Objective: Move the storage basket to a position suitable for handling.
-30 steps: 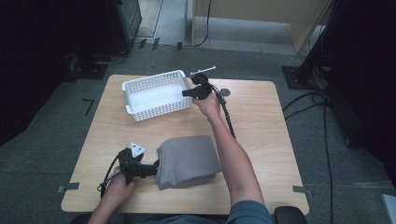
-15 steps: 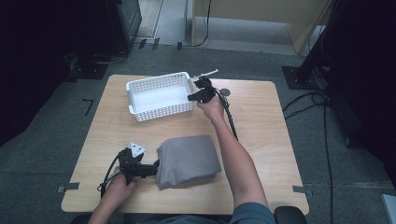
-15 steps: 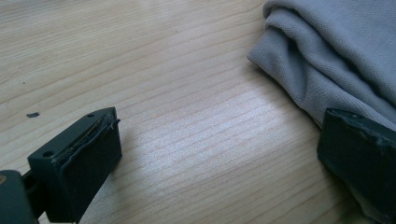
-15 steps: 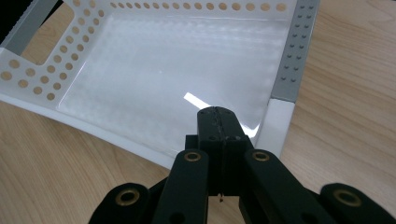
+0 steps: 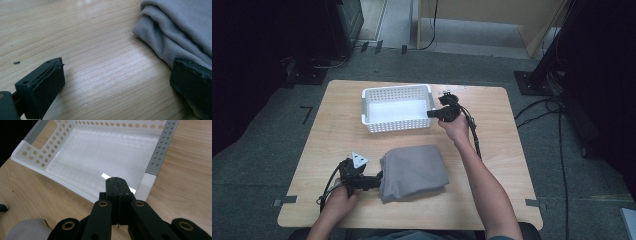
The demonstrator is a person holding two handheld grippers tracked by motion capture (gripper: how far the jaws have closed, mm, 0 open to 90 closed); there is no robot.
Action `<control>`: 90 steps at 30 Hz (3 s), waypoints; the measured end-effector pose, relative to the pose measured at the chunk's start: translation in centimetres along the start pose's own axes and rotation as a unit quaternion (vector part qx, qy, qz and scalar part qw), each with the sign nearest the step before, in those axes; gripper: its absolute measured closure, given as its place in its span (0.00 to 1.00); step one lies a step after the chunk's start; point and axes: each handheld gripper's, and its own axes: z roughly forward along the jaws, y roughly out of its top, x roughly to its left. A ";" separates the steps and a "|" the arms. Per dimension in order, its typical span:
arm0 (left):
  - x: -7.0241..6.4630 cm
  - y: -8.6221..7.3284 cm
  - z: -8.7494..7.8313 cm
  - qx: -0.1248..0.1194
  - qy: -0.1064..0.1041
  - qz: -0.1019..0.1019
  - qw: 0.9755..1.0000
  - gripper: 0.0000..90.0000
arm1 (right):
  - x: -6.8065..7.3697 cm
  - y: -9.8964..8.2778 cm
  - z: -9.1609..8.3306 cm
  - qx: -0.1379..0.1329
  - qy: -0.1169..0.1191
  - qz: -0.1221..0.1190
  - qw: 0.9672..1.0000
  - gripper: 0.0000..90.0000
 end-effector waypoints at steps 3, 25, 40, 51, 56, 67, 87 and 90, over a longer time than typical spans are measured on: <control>0.0 0.0 0.0 0.000 -0.001 0.001 1.000 0.00 | 0.0 -0.4 -0.3 0.008 -0.014 -0.012 1.000 1.00; 0.0 0.2 0.2 0.000 -0.005 0.006 1.000 0.00 | -1.0 -4.4 -4.5 -0.012 -0.010 -0.006 1.000 0.96; 0.0 0.2 0.2 0.000 -0.005 0.006 1.000 0.00 | 2.6 -3.3 -3.2 0.007 0.035 -0.067 0.997 0.76; 0.0 0.2 0.2 0.000 -0.005 0.006 1.000 0.00 | 1.9 -3.6 -2.7 0.019 0.035 -0.072 0.997 0.75; 0.0 0.2 0.2 0.000 -0.005 0.006 1.000 0.00 | 1.4 -3.7 -3.1 0.011 0.032 -0.066 0.997 0.77; 0.0 0.2 0.2 0.000 -0.005 0.006 1.000 0.00 | 1.5 -4.3 -3.0 0.015 0.029 -0.086 0.996 0.69; 0.0 0.2 0.2 0.000 -0.005 0.006 1.000 0.00 | -0.5 -4.5 -5.5 -0.016 0.031 -0.049 0.998 0.80; 0.0 0.2 0.2 0.000 -0.005 0.006 1.000 0.00 | -0.9 -4.2 -6.3 -0.021 0.004 -0.032 0.999 0.93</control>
